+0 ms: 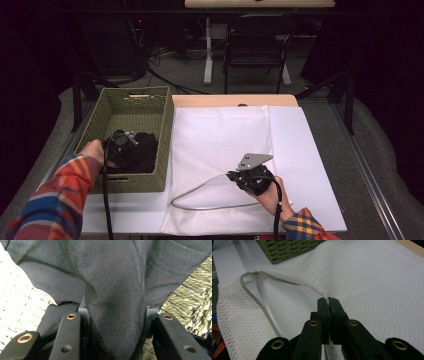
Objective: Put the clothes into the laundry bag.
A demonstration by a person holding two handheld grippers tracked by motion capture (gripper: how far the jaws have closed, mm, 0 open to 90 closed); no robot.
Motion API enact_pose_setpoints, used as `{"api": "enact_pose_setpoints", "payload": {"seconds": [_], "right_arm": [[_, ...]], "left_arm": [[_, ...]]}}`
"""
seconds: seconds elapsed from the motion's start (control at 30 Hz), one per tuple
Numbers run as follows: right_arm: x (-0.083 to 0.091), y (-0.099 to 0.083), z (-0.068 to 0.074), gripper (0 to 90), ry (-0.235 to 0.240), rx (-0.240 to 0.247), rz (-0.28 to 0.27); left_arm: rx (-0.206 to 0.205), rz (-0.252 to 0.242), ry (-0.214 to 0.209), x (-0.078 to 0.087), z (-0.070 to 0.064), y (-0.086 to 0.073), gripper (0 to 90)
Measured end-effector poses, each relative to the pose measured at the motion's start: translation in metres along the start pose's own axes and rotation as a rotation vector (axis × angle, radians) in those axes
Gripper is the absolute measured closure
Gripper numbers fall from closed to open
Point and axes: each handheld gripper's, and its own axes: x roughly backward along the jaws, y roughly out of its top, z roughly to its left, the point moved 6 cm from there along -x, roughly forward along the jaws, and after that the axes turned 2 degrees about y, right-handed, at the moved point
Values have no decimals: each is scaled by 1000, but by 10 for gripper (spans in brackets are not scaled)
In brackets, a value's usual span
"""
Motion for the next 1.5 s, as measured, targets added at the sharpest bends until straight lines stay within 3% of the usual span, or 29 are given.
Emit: {"api": "enact_pose_setpoints", "payload": {"seconds": [0.2,0.43,0.8,1.37,1.5], "right_arm": [[1,0,1,885,-2,1,0],[1,-1,-1,886,-3,0,2],[-1,-1,-1,886,-5,-2,8],[-1,-2,-1,887,-12,1,10],[-1,-1,-1,887,-16,4,10]], "left_arm": [[-9,1,8,2,-1,0,583],[-12,-41,16,10,-2,-2,587],[-22,-59,31,17,-6,-4,591],[-30,-73,64,50,-10,-4,593],[-16,-95,94,60,-9,-3,594]]}}
